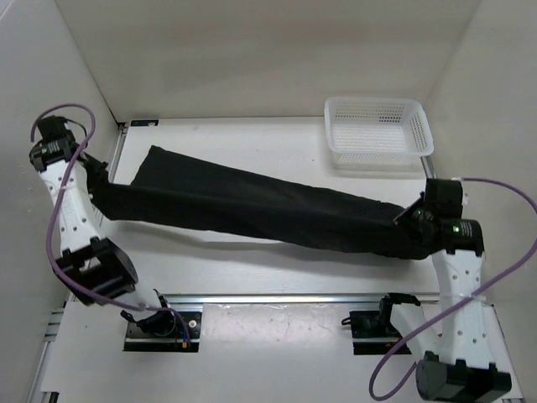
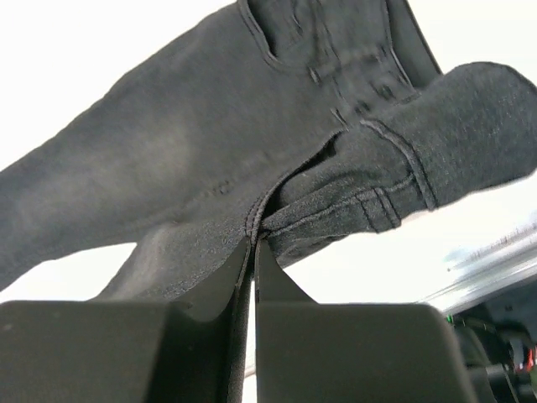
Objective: Fold and stack the trousers
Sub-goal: Fold the trousers
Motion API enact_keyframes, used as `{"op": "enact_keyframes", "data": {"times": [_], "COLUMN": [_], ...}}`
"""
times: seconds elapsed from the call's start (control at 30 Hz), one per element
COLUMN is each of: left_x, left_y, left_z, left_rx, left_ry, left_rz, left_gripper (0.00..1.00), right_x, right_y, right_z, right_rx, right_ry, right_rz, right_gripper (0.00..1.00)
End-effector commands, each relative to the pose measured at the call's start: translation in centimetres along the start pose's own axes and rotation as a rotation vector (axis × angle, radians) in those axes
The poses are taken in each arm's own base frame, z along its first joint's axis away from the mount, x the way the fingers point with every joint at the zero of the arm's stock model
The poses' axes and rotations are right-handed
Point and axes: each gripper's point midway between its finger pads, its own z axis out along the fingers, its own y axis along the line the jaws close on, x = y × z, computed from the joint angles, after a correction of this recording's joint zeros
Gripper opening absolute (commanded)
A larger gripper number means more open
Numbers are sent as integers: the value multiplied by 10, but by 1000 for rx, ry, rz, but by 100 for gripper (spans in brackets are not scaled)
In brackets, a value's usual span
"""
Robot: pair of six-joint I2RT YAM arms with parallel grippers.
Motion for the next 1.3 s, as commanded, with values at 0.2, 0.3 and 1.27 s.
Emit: {"op": "enact_keyframes", "data": {"times": [0.2, 0.3, 1.27], "left_x": [-44, -44, -16], "left_y": [-73, -90, -205], "left_z": [60, 81, 119], "left_rx": [5, -12, 244], "left_ry": [-60, -43, -3], "left_rz": [154, 173, 368], "left_gripper": [10, 10, 80], "right_x": [-74, -82, -72], "right_y": [23, 25, 29], "right_z": [39, 55, 128], "right_rx": [89, 124, 228], "right_ry": [-164, -157, -3], "right_rz": [-56, -60, -106], "right_gripper": [0, 0, 65]}}
